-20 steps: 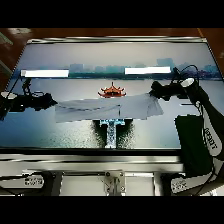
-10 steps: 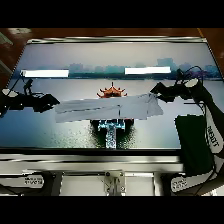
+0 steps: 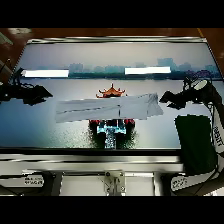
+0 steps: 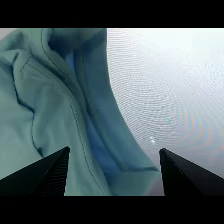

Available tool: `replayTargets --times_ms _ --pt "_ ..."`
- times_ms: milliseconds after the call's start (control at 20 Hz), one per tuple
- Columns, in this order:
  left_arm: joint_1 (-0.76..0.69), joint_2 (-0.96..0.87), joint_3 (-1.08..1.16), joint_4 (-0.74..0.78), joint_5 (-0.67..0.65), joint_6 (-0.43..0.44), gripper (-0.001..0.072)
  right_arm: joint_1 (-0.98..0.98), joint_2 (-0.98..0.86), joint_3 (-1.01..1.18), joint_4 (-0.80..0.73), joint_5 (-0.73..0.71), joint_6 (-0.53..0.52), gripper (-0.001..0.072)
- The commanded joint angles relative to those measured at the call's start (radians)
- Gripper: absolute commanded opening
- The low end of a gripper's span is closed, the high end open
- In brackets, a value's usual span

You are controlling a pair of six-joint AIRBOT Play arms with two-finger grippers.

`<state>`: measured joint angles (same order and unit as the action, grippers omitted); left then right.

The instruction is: Fold the shirts.

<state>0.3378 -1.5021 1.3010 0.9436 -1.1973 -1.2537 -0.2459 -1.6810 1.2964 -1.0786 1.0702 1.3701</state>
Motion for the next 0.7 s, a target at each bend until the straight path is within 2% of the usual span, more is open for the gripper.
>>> replayTargets --times_ms 0,150,350,400,450,500,550,600,650 --pt "0.002 0.025 0.021 0.001 -0.046 -0.001 0.0623 0.002 -0.057 0.001 0.101 0.043 -0.026 0.0699" --pt "0.002 0.044 0.021 -0.002 -0.046 -0.001 0.0622 0.026 -0.102 0.001 0.156 0.044 -0.029 0.0698" --pt "-0.013 0.047 0.021 -0.003 -0.045 -0.001 0.0622 0.075 -0.138 0.001 0.155 0.039 -0.029 0.0686" --pt "-0.018 0.047 0.021 -0.005 -0.045 -0.001 0.0607 0.080 -0.133 0.001 0.150 0.031 -0.030 0.0595" --pt "-0.029 0.047 0.021 -0.006 -0.042 0.000 0.0549 0.079 -0.125 0.001 0.150 0.027 -0.031 0.0354" --pt "-0.039 0.046 0.021 -0.006 -0.042 0.003 0.0436 0.071 -0.111 0.001 0.150 0.025 -0.031 0.0134" --pt "-0.052 0.045 0.021 -0.006 -0.040 0.003 0.0311 0.060 -0.093 0.001 0.151 0.026 -0.031 0.0059" --pt "-0.068 0.044 0.020 -0.009 -0.038 0.003 0.0174 0.049 -0.070 0.001 0.152 0.027 -0.031 0.0059" --pt "-0.087 0.042 0.020 -0.016 -0.034 0.003 0.0092 0.038 -0.040 0.001 0.153 0.031 -0.031 0.0059"
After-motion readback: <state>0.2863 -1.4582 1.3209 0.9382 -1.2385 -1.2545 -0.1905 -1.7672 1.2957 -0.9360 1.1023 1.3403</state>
